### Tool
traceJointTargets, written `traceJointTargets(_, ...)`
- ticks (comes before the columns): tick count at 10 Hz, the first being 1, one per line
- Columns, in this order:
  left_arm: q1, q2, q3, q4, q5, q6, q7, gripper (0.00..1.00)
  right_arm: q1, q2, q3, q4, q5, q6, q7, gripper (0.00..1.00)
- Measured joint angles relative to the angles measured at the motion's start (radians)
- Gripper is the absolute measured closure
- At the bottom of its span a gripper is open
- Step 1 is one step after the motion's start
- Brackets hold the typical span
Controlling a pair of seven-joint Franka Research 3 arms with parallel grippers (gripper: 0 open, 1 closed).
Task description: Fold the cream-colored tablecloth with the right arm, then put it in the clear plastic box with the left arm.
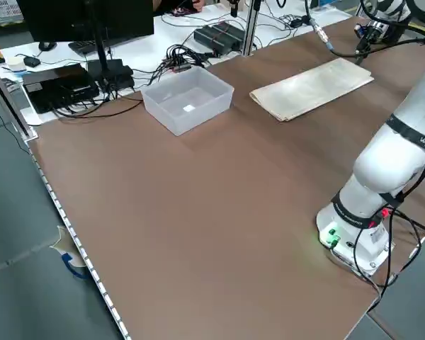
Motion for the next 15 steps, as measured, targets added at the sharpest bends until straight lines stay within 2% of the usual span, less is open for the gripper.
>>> traceJointTargets(7,0.000,0.001,0.000,0.000,0.000,0.000,0.000,0.00,0.014,0.013,0.025,0.000,0.021,0.004,-0.008,0.03)
traceJointTargets(10,-0.002,0.007,-0.001,0.000,0.000,0.000,0.000,0.00,0.017,0.029,0.024,-0.001,0.049,0.005,-0.042,0.14)
traceJointTargets(14,-0.002,0.007,-0.001,0.000,0.000,0.000,0.000,0.00,0.018,0.038,0.023,-0.001,0.063,0.005,-0.072,0.41)
traceJointTargets(15,-0.002,0.007,-0.001,0.000,0.000,0.000,0.000,0.00,0.020,0.038,0.024,-0.001,0.063,0.005,-0.082,0.57)
